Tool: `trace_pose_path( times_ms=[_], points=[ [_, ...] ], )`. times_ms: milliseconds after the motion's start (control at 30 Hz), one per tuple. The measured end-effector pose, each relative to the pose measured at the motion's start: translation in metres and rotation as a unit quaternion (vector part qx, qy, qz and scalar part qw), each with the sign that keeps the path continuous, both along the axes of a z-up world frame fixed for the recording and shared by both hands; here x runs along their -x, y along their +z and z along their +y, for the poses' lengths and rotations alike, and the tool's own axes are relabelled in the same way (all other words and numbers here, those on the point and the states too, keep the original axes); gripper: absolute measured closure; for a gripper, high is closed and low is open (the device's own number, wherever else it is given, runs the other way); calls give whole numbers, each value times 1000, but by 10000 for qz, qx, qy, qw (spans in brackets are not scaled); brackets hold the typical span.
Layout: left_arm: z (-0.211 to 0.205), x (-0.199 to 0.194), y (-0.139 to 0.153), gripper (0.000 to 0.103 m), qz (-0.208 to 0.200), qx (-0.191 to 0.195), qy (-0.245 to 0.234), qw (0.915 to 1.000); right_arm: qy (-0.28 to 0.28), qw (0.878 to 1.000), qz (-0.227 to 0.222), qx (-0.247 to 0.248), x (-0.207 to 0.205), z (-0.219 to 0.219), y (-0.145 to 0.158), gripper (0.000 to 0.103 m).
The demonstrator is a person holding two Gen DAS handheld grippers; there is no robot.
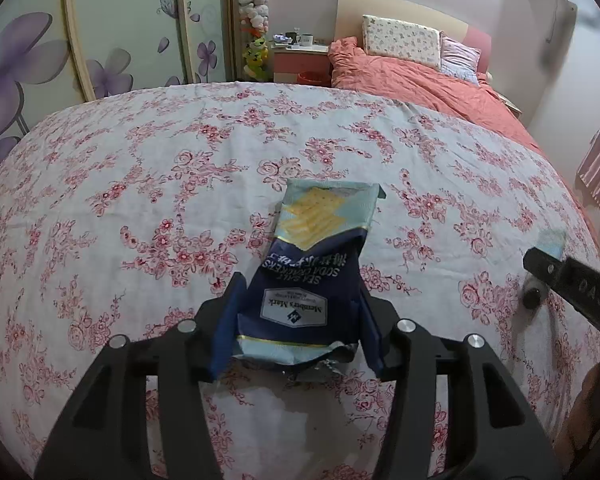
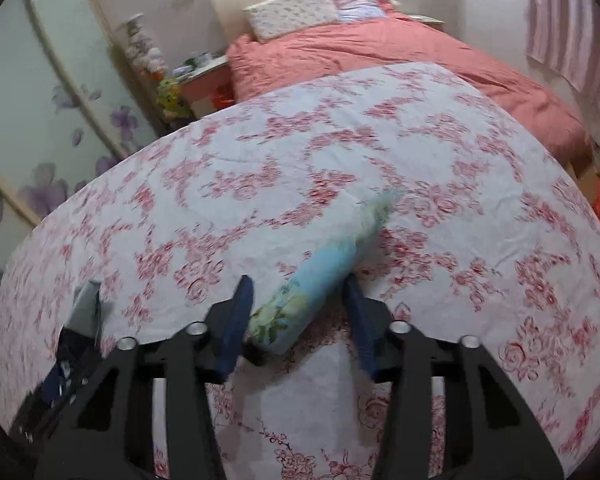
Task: Collect trash
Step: 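Grasp the blue snack bag with the left gripper while the right gripper grasps the light-blue tube, then lift the snack bag and tube and carry both toward the orange basket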
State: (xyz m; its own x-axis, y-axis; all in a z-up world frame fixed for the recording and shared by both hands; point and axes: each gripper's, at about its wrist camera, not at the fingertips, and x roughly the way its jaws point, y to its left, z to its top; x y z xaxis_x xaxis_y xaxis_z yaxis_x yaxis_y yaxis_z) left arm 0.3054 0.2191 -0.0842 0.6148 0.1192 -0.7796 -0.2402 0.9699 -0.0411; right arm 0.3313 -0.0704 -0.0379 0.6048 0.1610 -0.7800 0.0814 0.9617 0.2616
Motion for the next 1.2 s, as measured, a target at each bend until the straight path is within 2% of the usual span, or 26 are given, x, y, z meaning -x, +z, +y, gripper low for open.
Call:
trace_pose_path(
  times_ms=[67,233,367,533,667,933,1200],
  points=[
    [0,0,0,51,4,-7,-3,10000,210,9997,10,130,3,0,0,78],
    [-1,0,0,51,-4,15,-6,10000,756,9953,-158,580,23,-15,0,79],
    [-1,-1,0,48,5,16,-39,10000,817,9931,-196,814,41,-44,1,79],
    [-2,-1,0,45,0,56,-82,10000,741,9960,-177,471,53,-73,-3,78],
    [1,-1,0,44,-58,191,-88,9998,731,9951,-330,586,59,-69,-6,76],
    [10,2,1,44,-193,487,-51,9986,674,9963,-332,423,62,-78,-8,76],
    [13,3,1,44,-232,574,-46,9981,673,9962,-329,451,61,-79,-7,76]
  ],
)
